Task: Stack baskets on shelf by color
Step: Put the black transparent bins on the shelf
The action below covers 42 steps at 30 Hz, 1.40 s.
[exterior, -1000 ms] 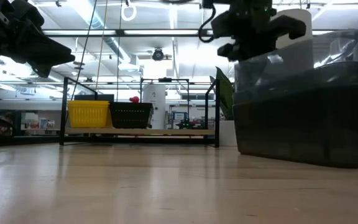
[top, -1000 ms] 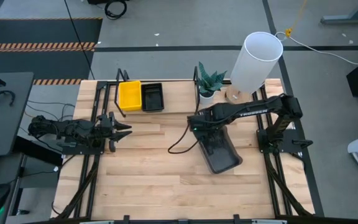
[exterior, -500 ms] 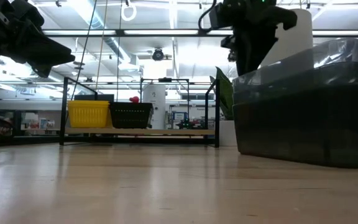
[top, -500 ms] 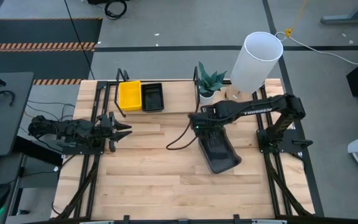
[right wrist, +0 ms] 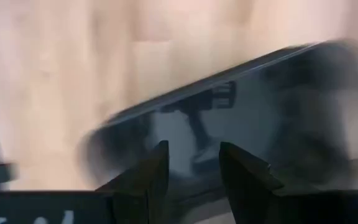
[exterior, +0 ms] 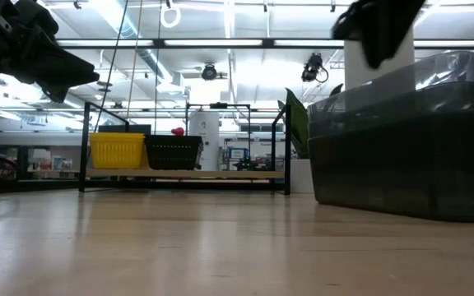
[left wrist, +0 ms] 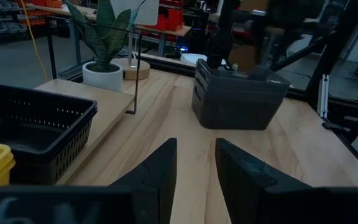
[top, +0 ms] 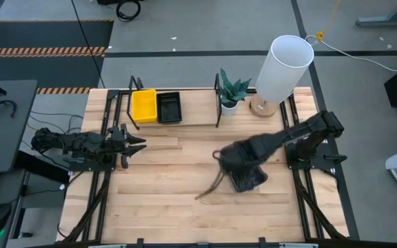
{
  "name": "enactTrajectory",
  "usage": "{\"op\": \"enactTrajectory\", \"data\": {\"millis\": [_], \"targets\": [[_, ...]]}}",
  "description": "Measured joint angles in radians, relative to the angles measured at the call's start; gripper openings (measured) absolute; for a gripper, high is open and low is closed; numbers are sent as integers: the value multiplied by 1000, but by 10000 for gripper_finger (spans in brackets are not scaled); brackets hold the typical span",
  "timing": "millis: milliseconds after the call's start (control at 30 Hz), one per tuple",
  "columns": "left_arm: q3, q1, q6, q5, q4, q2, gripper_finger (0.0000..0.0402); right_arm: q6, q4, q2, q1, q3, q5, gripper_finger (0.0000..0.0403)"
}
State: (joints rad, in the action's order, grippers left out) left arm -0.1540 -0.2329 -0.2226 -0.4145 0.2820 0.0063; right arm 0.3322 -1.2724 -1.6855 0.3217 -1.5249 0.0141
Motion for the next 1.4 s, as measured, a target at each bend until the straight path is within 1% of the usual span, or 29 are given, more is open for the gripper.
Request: {"op": "enactTrajectory", "data": {"millis": [167,400,533,700,900,1033,1167,1400], "targets": [[0,0,0,0,0,0,117,174,0,0,123,0,-26,147],[0,0,0,0,0,0,117,292,4,-1,234,22,8,147],[0,0,0,0,0,0,117,286,15,-2,257,60,49,147],[0,0,0,0,0,0,117,209,17,-2,259,95,91,147],[0,0,0,0,0,0,117,143,46,-9,261,133,77,147],[0,0,0,0,0,0,117,138,50,-16,268,151,47,146],[0,0,0,0,0,0,117,143,47,-16,273,163,45,146],[0,0,0,0,0,0,117,139,180,-16,274,264,58,146]]}}
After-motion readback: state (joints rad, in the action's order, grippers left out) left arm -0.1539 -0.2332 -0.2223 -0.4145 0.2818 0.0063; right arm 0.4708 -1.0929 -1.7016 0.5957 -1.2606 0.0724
